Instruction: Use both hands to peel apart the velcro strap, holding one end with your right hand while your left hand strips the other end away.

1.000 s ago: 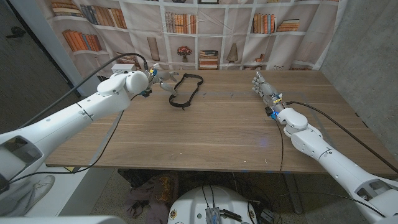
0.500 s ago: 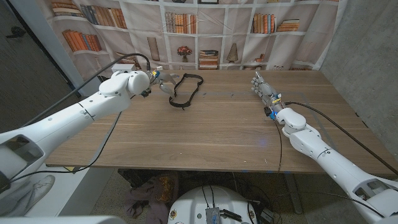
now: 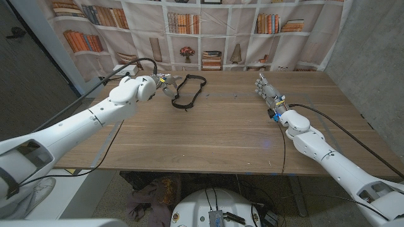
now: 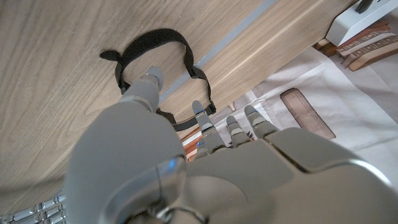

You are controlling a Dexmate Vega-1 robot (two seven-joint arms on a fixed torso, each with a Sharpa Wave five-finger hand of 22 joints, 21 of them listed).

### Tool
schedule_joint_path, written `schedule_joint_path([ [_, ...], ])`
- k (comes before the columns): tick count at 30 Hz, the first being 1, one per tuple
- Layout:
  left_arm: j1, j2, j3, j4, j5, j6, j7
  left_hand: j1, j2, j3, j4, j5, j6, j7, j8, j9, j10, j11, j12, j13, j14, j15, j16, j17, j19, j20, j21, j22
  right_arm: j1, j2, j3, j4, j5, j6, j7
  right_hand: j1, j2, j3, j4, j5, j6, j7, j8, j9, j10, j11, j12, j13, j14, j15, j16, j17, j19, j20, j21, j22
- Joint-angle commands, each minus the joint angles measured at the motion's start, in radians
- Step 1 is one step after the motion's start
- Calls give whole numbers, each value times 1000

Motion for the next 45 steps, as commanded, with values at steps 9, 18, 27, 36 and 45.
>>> schedule_joint_path([
  [9,7,-57,-1,90,58,-54,-6,-25,-19,-30,12,3,-34,-50,55,-1,23,1,5,-2,60,-121,6,5,30,1,3,5,10,5,-2,18,2,-5,2,-1,10,-5,-1,-3,1,0,5,6,3,0,6,3,4,-2,6,4,4,4,3,2],
  [18,-3,-70,18,112,65,-101,-7,-33,-27,-40,16,8,34,-65,74,-3,27,1,0,-7,53,-119,-4,7,26,-2,-2,5,11,10,-4,29,-5,4,-5,-1,10,-5,-2,-3,-21,-2,-4,6,3,0,6,3,4,-3,6,4,4,3,3,2],
  [27,9,-74,19,127,64,-113,25,-30,-27,-49,18,27,89,-69,73,-6,-26,2,-30,-11,32,-118,-17,14,37,-12,-2,8,4,9,0,23,0,1,-12,-1,10,-6,-3,-3,-22,-2,-3,6,3,-1,6,3,5,-4,6,4,5,2,3,2],
  [36,19,-77,19,140,61,-108,35,-28,-27,-50,17,30,99,-68,74,-6,-29,2,-31,-10,36,-118,-15,16,42,-15,0,8,5,8,-2,23,-6,8,-9,-1,11,-6,-3,-4,-22,-2,-2,6,2,-1,5,3,4,-4,5,4,4,2,3,2],
  [45,39,-80,12,149,31,-94,53,-20,-29,-60,15,41,301,-79,151,6,20,1,-18,-7,56,-126,-10,16,54,-14,1,8,0,6,-2,13,-5,1,-14,-1,11,-6,-4,-4,-22,-2,-1,6,2,-2,5,3,3,-4,5,4,4,2,3,2],
])
